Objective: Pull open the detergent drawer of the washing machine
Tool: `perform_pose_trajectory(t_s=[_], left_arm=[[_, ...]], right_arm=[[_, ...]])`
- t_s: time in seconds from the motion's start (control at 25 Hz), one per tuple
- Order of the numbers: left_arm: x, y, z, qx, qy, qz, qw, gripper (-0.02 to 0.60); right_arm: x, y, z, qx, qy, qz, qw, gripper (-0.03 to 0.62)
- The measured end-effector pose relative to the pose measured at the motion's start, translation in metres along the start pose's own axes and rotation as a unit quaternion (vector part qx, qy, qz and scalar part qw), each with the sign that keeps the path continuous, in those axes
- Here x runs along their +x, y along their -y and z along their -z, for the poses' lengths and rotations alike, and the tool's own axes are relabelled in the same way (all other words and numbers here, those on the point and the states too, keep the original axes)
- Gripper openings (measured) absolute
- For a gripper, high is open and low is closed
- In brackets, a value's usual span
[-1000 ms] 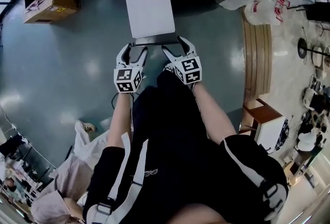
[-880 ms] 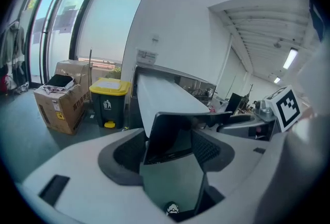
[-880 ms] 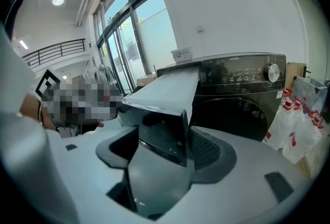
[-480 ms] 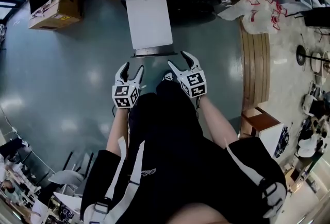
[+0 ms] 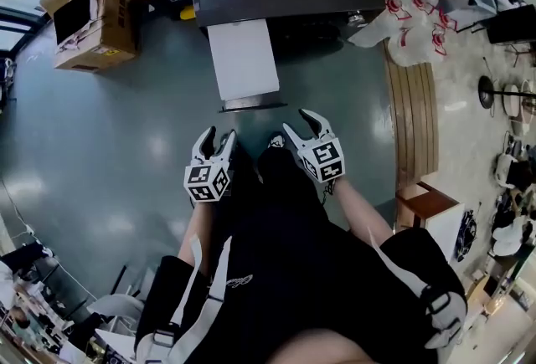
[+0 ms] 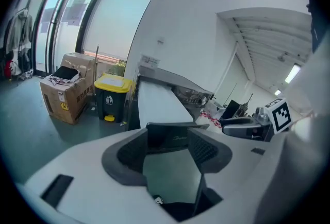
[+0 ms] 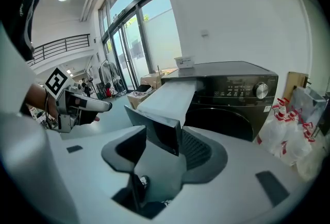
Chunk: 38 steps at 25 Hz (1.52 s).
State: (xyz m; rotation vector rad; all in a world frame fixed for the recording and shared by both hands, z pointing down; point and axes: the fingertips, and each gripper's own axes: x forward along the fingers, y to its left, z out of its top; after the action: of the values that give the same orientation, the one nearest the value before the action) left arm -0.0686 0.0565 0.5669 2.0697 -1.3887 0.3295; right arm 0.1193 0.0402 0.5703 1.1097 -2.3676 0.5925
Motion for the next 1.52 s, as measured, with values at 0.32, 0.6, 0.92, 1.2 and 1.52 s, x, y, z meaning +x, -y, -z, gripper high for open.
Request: perform_pose_trajectory(t_s=[0.32,0.6,0.92,1.2,1.52], left_arm=[[0.008,0.001,-0.062,0.010,0.021,0.037,0.9991,0.080],[0.024,-0.011,-0.099,0.020,0.013,0.058,0.9980,0.023],[0.027,0.003,-0.151,0.056,0.057,0.069,0.9944,0.021],[0.005,0.035,-0.221,0.103,0.132,0.084,0.9823,0.021],[-0.030,0.056,-0.288,0.111,0.190,0.087,0.9717,0.021]], right_arm=[[-0.004,0.001,-0.060,0.023,0.036,0.045,0.998,0.009],[0.039,-0.022,-0.085,0.011,0.008,0.049,0.999,0.009],[0.059,-0.045,-0.139,0.001,0.032,0.045,0.998,0.009],[0.025,-0.048,-0.229,-0.021,0.116,0.065,0.991,0.009],[-0.031,-0.055,-0.304,-0.045,0.199,0.083,0.976,0.009]])
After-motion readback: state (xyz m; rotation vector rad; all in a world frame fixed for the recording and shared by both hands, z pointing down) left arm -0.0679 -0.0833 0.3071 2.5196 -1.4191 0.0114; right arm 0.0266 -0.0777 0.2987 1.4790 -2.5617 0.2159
